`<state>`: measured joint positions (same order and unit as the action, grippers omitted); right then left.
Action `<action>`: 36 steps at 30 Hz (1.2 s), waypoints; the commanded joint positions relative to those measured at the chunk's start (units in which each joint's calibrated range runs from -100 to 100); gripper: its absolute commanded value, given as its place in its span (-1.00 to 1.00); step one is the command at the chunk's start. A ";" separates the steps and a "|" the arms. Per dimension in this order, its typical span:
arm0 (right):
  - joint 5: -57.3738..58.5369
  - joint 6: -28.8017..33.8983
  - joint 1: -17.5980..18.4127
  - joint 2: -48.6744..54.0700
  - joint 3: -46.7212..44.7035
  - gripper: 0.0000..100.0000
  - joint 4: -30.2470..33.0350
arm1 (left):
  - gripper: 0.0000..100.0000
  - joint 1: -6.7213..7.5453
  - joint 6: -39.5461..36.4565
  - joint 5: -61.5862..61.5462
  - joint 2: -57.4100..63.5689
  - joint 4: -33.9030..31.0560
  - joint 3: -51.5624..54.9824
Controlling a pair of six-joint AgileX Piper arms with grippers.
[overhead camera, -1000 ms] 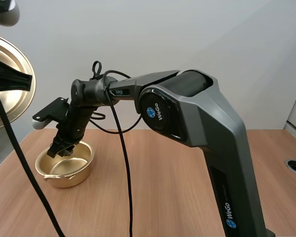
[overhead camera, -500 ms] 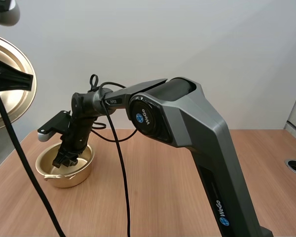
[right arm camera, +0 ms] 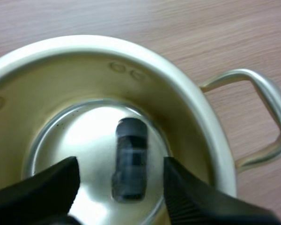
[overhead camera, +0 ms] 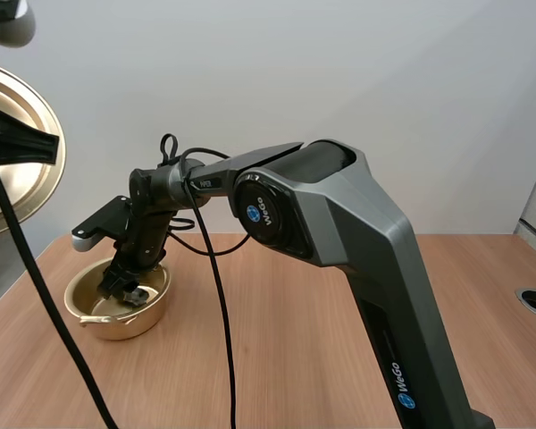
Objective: Open the pot, put the car inside, and close it
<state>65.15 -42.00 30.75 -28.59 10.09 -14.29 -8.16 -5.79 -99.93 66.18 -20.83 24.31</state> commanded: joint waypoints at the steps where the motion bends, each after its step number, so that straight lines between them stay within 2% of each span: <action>1: -0.02 0.06 0.00 0.08 0.00 1.00 0.02 | -1.00 -0.03 0.48 -0.07 0.01 0.00 0.04; 8: -2.95 0.28 0.00 3.02 0.00 1.00 0.02 | -1.00 -0.03 0.84 -0.07 0.01 0.19 0.04; 12: -2.08 -3.46 0.00 6.02 0.00 1.00 -0.38 | -1.00 -0.03 0.84 -0.07 0.01 0.49 0.04; 13: -1.60 -4.06 0.00 6.95 0.00 0.79 -0.38 | -1.00 -0.03 0.84 -0.07 0.01 0.49 0.04; 15: -1.37 -2.28 0.00 8.91 0.00 -0.54 -0.38 | -1.00 -0.03 0.84 -0.07 0.01 0.49 0.04; 16: -1.37 0.07 -0.11 9.82 0.00 -1.00 -0.38 | -1.00 -0.03 0.84 -0.07 0.01 0.49 0.04; 18: -1.37 3.70 -0.51 11.33 0.00 -1.00 -0.38 | -1.00 -0.03 0.84 -0.07 0.01 0.49 0.04; 21: 2.14 5.27 -1.79 13.23 0.00 -1.00 0.09 | -1.00 -0.03 0.74 -0.07 -0.13 0.47 0.04; 24: 4.95 8.16 -4.37 15.26 0.00 -1.00 0.53 | -1.00 -0.03 -0.01 -0.07 -0.98 0.52 0.40; 28: 8.95 8.87 -8.72 18.78 0.00 -1.00 0.61 | -1.00 -0.03 -0.54 -0.07 -3.22 0.86 2.37; 32: 16.67 8.87 -13.55 22.46 0.00 -1.00 2.52 | -1.00 -0.03 -1.18 6.89 -6.48 1.31 8.14; 36: 25.68 8.87 -18.91 26.59 0.00 -1.00 2.53 | -1.00 -0.03 -1.18 19.31 -10.23 3.60 16.53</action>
<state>86.01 -33.11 15.54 -3.67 10.09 -11.72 -8.16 -6.97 -88.37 57.47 -18.05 35.98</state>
